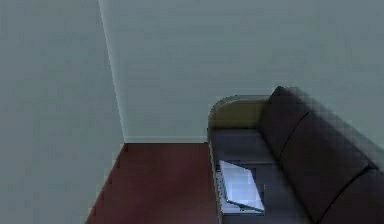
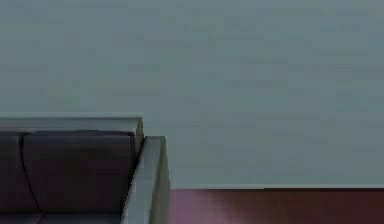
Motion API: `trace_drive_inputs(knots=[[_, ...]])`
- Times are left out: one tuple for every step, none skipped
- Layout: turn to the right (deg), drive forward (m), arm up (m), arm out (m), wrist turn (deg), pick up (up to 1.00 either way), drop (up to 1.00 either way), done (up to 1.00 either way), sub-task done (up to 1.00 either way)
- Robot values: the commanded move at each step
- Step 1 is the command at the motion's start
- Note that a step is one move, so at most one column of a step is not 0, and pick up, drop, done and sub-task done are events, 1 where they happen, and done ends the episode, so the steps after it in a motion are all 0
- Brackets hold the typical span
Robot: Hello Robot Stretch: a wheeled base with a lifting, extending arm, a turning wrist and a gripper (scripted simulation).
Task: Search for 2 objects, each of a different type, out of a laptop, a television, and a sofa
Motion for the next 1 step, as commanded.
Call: trace_drive_inputs(knots=[[15.0, 0.0, 0.0, 0.0, 0.0, 0.0, 0.0, 0.0, 0.0]])
